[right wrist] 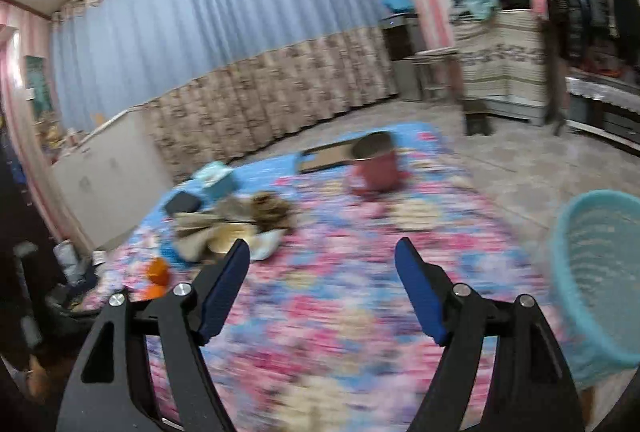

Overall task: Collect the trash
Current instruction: 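Return the left tool to the bed and grasp the flat orange peel disc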

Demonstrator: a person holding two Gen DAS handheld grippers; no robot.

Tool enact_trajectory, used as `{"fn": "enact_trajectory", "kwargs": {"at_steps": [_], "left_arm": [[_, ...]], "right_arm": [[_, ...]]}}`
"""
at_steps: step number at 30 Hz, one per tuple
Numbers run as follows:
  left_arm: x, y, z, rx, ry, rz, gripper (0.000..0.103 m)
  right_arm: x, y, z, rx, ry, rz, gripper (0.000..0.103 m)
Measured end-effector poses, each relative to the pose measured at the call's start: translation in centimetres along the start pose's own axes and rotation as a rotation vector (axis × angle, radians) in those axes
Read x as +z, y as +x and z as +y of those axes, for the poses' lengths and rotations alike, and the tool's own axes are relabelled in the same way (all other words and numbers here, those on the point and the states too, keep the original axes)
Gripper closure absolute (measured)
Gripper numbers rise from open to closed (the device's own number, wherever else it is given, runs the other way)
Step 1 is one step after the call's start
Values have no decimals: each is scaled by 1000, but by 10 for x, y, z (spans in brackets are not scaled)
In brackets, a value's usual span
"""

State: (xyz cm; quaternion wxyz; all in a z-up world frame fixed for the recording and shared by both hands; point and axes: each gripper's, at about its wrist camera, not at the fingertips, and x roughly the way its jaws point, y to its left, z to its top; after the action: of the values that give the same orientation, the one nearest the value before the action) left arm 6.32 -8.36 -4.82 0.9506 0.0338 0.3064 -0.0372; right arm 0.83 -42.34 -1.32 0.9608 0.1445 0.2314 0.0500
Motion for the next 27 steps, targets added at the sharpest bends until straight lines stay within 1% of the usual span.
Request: {"fn": "enact_trajectory", "kwargs": {"at_steps": [2, 4, 5, 7, 8, 9, 11, 12, 13, 14, 15, 16, 17, 19, 21, 23, 25, 27], "left_arm": [[-4, 13, 8, -23, -27, 28, 7], [-3, 27, 9, -64, -61, 59, 8], [-3, 32, 9, -78, -67, 59, 8], [-2, 40, -1, -72, -42, 56, 9], [-4, 44, -8, -66, -31, 60, 12], [-2, 50, -11, -69, -25, 74, 17], [-4, 58, -9, -78, -31, 86, 21], [-4, 63, -8, -80, -37, 101, 24], [-5, 69, -6, -100, -49, 137, 30], [-6, 75, -4, -120, -65, 164, 44], [-6, 76, -3, -125, -74, 172, 51], [-6, 76, -1, -132, -87, 165, 53], [-7, 76, -1, -141, -87, 160, 64], [-8, 72, -2, -155, -77, 143, 64], [-7, 65, -2, -165, -70, 115, 64], [-6, 51, 4, -165, -74, 70, 64], [-4, 38, 12, -142, -78, 29, 64], [-4, 30, 22, -115, -83, 12, 64]], "right_arm": [[-11, 14, 26, 18, -33, 21, 28], [-27, 26, 47, 2, -100, 60, 28], [-31, 28, 51, -2, -122, 68, 28], [-32, 26, 57, 7, -151, 49, 28], [-31, 28, 56, 7, -147, 46, 27], [-31, 31, 52, 0, -127, 56, 26], [-29, 36, 43, -20, -96, 74, 26], [-29, 41, 39, -43, -83, 88, 26], [-28, 44, 37, -59, -80, 101, 26], [-28, 49, 35, -79, -79, 120, 26], [-29, 55, 35, -102, -79, 136, 26], [-30, 57, 35, -104, -80, 139, 26], [-30, 58, 37, -103, -84, 143, 26], [-31, 66, 45, -101, -115, 153, 26], [-30, 70, 54, -79, -129, 160, 26], [-29, 72, 63, -61, -136, 158, 26], [-27, 73, 74, -37, -138, 156, 26], [-28, 75, 86, -10, -145, 162, 26]]}}
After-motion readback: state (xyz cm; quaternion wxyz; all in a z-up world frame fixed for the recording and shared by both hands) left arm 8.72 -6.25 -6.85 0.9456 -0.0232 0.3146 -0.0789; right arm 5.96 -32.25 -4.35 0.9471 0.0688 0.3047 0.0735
